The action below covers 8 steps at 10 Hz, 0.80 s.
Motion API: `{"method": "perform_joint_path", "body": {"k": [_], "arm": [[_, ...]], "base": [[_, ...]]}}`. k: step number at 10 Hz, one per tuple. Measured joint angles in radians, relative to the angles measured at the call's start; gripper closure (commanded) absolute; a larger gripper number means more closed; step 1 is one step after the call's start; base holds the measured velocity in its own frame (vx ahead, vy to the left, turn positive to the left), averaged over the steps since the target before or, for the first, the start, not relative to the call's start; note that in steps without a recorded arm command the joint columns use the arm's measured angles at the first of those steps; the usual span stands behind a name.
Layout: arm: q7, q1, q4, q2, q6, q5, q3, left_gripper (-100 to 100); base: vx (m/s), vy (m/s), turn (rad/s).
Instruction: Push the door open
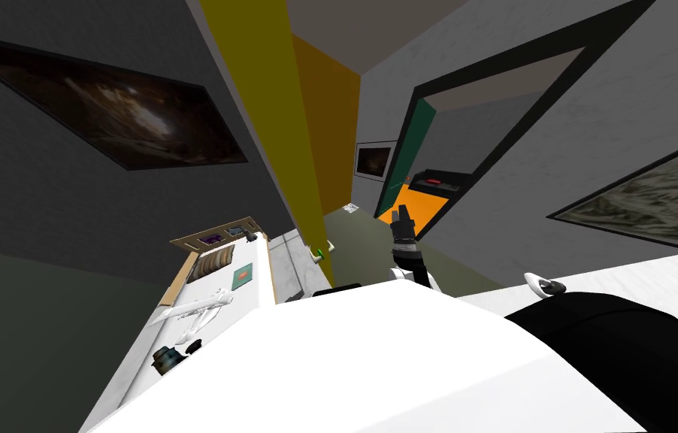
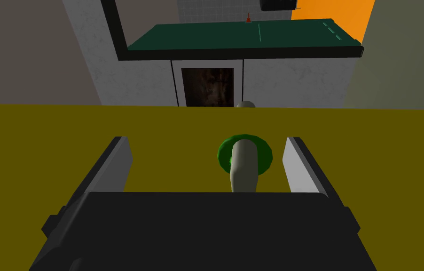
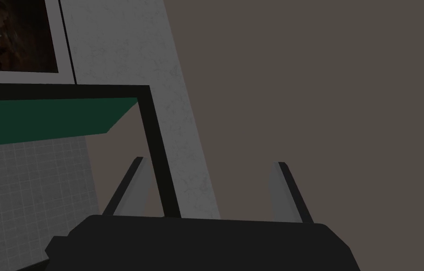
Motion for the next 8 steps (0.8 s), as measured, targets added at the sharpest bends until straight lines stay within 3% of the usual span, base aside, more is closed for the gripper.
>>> {"method": "perform_joint_path", "body": {"k": [2,8], "arm": [[0.011,-0.007,0.024,0.014,-0.018,0.0,-0.016,-100],[0.012,-0.008,0.029,0.015,-0.022,0.0,-0.018,-100]], "base": [[0.011,-0.023,0.014],[0.0,0.002,-0.008]]}}
